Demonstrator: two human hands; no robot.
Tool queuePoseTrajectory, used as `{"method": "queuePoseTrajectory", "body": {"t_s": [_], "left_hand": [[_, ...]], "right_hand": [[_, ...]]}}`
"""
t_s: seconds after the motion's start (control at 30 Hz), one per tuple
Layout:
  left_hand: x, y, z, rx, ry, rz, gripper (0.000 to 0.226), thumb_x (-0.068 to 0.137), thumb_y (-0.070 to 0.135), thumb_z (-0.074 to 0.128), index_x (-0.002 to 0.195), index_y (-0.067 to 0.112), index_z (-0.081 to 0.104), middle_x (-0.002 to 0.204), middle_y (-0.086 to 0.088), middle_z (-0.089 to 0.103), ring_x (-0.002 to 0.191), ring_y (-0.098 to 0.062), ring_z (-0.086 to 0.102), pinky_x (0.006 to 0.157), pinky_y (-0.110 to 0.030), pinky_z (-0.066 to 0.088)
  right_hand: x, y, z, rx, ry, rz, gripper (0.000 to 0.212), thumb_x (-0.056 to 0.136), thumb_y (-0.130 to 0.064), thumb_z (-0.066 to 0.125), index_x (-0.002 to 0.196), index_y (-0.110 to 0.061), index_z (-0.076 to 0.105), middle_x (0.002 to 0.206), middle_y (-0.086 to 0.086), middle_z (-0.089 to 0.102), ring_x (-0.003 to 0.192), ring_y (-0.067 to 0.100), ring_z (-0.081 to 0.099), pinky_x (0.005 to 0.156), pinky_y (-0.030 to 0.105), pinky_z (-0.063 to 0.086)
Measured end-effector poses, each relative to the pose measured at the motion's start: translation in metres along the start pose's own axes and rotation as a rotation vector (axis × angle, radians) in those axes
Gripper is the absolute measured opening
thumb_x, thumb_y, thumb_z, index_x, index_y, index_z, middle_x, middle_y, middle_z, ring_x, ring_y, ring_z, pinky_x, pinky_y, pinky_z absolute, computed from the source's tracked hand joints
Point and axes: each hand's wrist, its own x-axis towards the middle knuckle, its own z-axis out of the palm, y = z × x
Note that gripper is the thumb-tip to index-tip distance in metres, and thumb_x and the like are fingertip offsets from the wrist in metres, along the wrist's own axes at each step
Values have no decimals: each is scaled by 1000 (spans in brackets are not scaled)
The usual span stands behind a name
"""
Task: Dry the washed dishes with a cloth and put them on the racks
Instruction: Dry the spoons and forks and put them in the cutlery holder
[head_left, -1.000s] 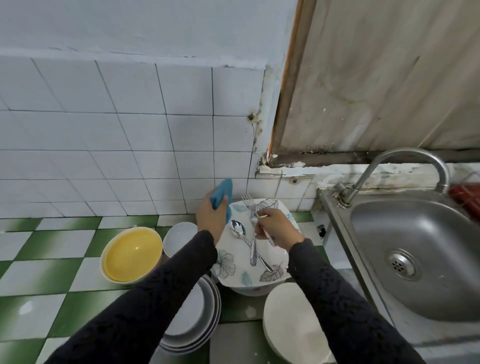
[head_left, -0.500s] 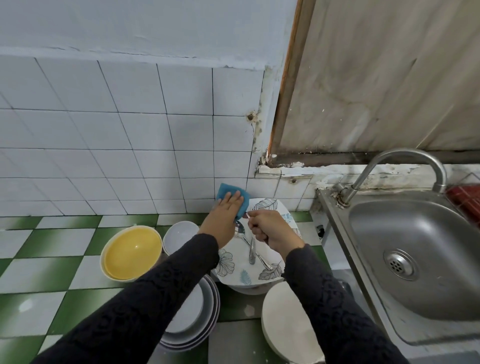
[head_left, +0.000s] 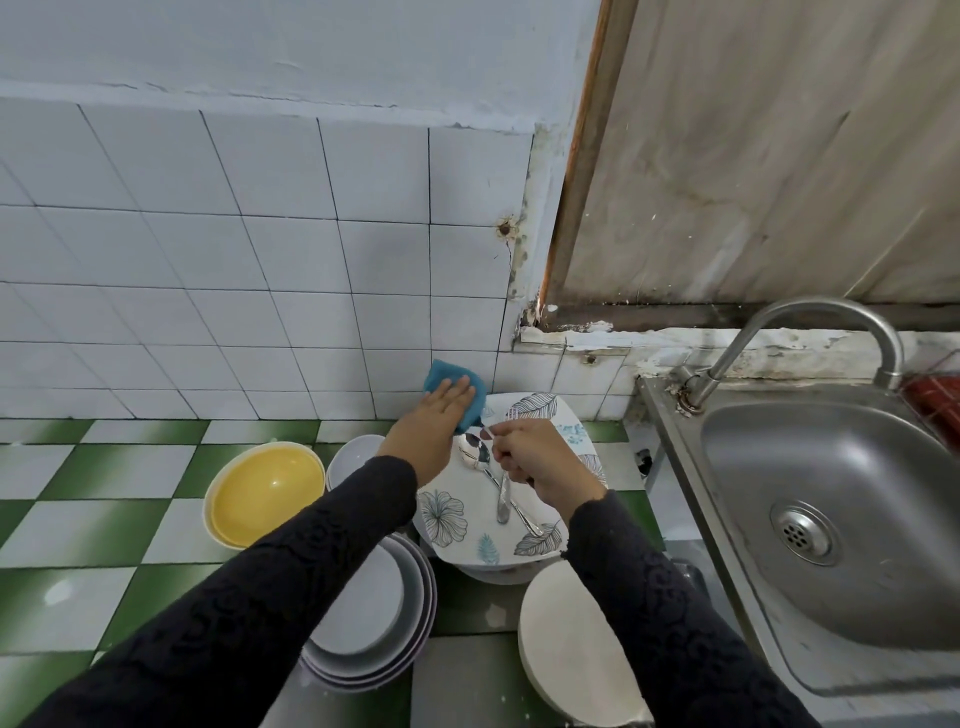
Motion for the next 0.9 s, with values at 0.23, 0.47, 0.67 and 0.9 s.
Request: {"method": "queuePoseTrajectory", "body": {"t_s": [0.23, 0.47, 0.67, 0.9], "left_hand": [[7, -7, -7, -1200, 131, -738, 37, 101, 22, 50, 134, 5, 47, 119, -22, 61, 105, -41, 64, 94, -56, 52], [-4, 26, -22, -1891, 66, -764, 29, 98, 8, 46, 124, 0, 54, 102, -19, 67, 90, -32, 65, 79, -43, 56], [-3, 10, -27, -1951, 148, -761, 46, 90, 4, 47, 136, -3, 45, 117, -22, 60, 98, -34, 61, 95, -47, 51], [-7, 9, -37, -1894, 122, -741, 44, 89, 3, 47, 133, 1, 48, 110, -18, 63, 91, -30, 64, 68, -37, 60]], "right_hand": [[-2, 7, -7, 58, -47, -47, 28, 92, 14, 42, 101, 3, 67, 64, 7, 51, 44, 9, 34, 38, 17, 23], [2, 11, -2, 47, -83, -75, 21, 102, 0, 49, 89, -1, 65, 64, 5, 55, 41, 6, 35, 36, 16, 25], [1, 12, -10, 6, -120, -76, 23, 102, 0, 49, 88, 1, 67, 63, 6, 57, 41, 6, 35, 36, 16, 24], [-1, 12, -8, 55, -129, -87, 23, 101, 0, 50, 89, 0, 69, 62, 4, 57, 43, 7, 34, 37, 17, 23]]}}
